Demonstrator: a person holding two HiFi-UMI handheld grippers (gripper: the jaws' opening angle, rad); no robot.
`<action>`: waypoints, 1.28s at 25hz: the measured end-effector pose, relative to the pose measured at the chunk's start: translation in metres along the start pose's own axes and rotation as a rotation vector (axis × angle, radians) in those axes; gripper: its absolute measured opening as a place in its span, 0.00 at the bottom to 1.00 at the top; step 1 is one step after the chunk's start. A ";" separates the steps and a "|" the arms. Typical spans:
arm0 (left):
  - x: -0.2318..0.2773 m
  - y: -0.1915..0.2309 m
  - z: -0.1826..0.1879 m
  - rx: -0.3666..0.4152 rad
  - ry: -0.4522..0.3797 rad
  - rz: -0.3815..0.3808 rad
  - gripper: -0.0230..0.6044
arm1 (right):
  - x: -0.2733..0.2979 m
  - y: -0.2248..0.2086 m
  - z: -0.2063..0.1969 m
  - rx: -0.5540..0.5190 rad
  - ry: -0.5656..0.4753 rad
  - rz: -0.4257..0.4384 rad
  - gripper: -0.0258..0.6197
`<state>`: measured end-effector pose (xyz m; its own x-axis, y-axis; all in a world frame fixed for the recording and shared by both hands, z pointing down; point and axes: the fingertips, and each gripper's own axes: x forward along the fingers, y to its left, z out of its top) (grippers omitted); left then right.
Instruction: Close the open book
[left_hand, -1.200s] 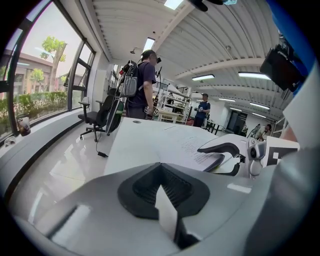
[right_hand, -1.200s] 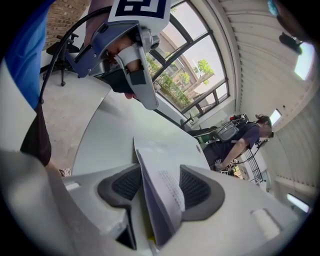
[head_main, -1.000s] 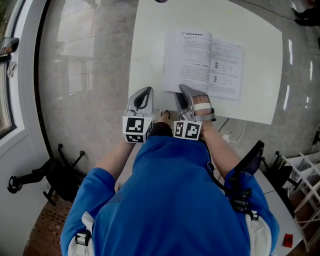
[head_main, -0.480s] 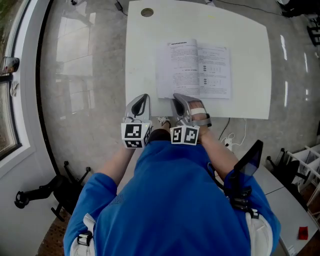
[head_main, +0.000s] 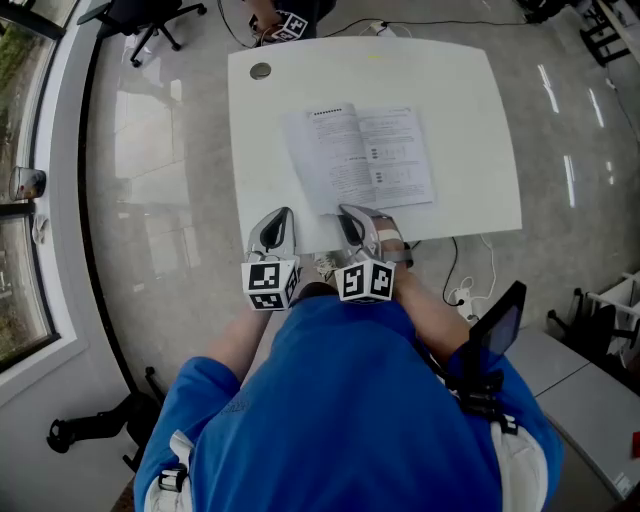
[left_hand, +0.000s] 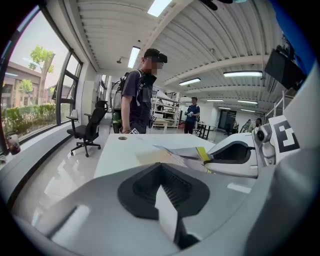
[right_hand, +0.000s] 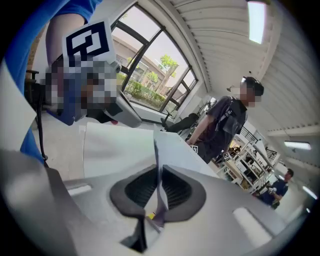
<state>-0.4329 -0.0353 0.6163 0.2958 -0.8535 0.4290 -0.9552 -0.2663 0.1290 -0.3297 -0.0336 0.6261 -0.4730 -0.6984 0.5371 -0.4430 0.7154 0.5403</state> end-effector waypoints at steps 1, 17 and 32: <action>0.000 -0.002 0.003 0.004 -0.003 0.001 0.05 | -0.002 -0.004 -0.002 0.018 -0.005 -0.005 0.09; 0.014 -0.065 0.037 0.070 -0.046 0.016 0.05 | -0.044 -0.077 -0.072 0.397 0.007 -0.056 0.08; 0.021 -0.090 0.049 0.122 -0.036 0.030 0.05 | -0.038 -0.098 -0.134 0.614 0.096 -0.040 0.09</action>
<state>-0.3400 -0.0513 0.5699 0.2697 -0.8769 0.3979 -0.9566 -0.2914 0.0061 -0.1658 -0.0795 0.6397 -0.3891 -0.7026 0.5957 -0.8296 0.5484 0.1050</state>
